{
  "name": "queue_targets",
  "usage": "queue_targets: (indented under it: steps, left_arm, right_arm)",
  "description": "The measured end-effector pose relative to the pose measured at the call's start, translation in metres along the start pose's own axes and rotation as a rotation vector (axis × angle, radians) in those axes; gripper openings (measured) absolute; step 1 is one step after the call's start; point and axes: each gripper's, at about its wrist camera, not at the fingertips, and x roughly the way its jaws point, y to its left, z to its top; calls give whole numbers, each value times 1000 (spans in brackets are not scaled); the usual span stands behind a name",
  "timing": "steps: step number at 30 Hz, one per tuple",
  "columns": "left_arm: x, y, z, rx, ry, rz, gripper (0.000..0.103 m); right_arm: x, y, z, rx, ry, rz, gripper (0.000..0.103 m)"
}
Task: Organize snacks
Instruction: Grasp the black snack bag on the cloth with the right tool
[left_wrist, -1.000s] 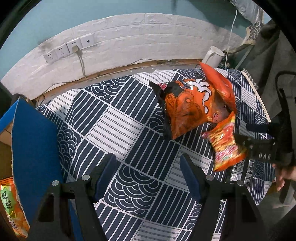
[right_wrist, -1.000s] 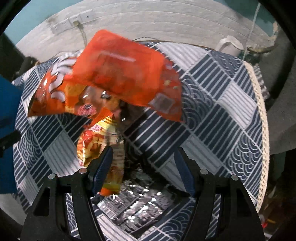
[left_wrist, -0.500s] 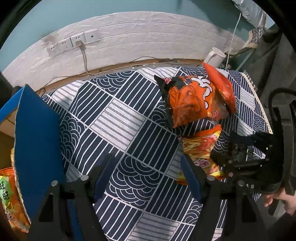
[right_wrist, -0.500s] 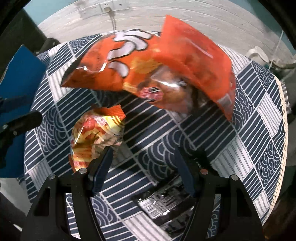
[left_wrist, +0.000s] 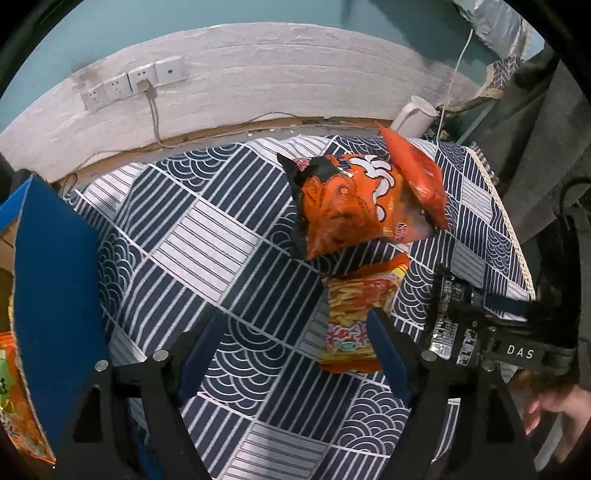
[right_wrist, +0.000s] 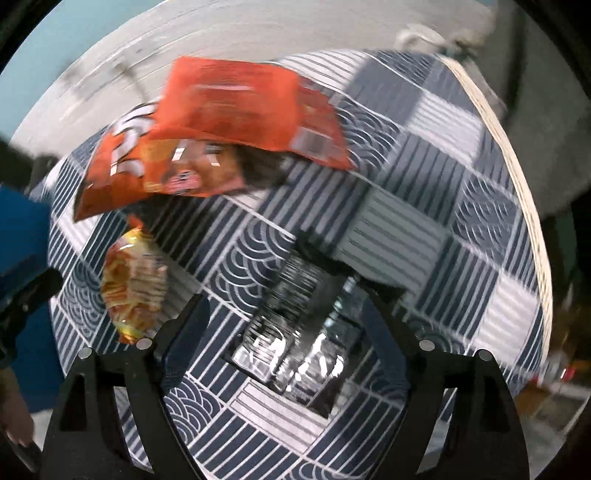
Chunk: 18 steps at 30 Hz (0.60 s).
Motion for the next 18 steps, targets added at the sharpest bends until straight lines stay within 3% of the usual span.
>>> queue_targets:
  steps: [6, 13, 18]
  left_arm:
    - [8, -7, -3, -29, 35, -28, 81]
    - [20, -14, -8, -61, 71, -44, 81]
    - [31, -21, -6, -68, 94, -54, 81]
  right_arm:
    - [4, -26, -12, 142, 7, 35, 84]
    - [13, -33, -10, 205, 0, -21, 84]
    - [26, -37, -8, 198, 37, -11, 84]
